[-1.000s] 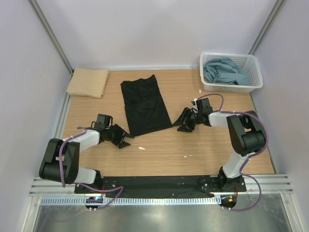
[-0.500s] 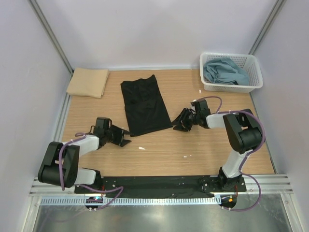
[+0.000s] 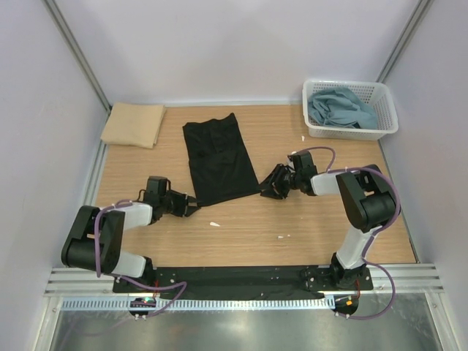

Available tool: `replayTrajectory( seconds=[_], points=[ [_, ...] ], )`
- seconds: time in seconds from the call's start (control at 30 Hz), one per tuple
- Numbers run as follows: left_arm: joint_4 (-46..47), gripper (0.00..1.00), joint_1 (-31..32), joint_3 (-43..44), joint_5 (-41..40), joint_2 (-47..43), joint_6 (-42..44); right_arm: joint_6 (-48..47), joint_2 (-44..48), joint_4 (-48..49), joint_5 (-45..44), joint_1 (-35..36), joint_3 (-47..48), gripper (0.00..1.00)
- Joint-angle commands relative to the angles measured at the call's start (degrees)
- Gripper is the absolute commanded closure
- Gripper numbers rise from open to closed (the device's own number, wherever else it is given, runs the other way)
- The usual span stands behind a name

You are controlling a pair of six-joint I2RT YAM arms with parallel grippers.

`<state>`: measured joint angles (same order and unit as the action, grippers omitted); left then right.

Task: Fold and stack the t-shirts
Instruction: Fold the tshirt

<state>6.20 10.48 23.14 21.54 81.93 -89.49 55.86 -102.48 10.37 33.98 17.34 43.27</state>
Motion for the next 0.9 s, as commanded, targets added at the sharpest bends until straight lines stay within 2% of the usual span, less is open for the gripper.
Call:
replayTrajectory(
  seconds=[0.0,0.17,0.37,0.47,0.5,0.67,0.87],
  points=[
    [-2.68,0.69,-0.02,-1.42,-6.07,2.00,1.07,0.39,-2.02,-0.09,-3.13,0.76,-1.08,0.57],
    [-1.54,0.74,-0.02,-1.51,-5.81,2.88,1.08,0.92,-2.64,0.53,-4.00,0.76,-1.25,0.57],
    [0.13,0.85,-0.02,-1.34,-5.28,4.73,1.69,2.33,-3.69,1.58,-4.45,0.76,-1.34,0.61],
    [0.66,1.00,-0.02,-0.03,-4.49,5.34,4.13,2.68,-5.27,2.55,-4.27,0.76,-0.91,0.89],
    [-1.08,1.00,-0.02,0.76,-4.14,5.43,5.63,2.59,-5.71,2.55,-4.27,0.85,-0.73,0.99],
    [-9.44,1.00,-0.02,5.07,-4.05,1.32,13.19,-1.53,-3.88,-1.48,-3.57,1.20,-0.11,0.99],
    [-19.28,1.00,1.12,4.21,-3.96,-8.52,21.11,-7.51,7.89,-9.49,-5.59,2.61,-4.93,0.99]
  ],
)
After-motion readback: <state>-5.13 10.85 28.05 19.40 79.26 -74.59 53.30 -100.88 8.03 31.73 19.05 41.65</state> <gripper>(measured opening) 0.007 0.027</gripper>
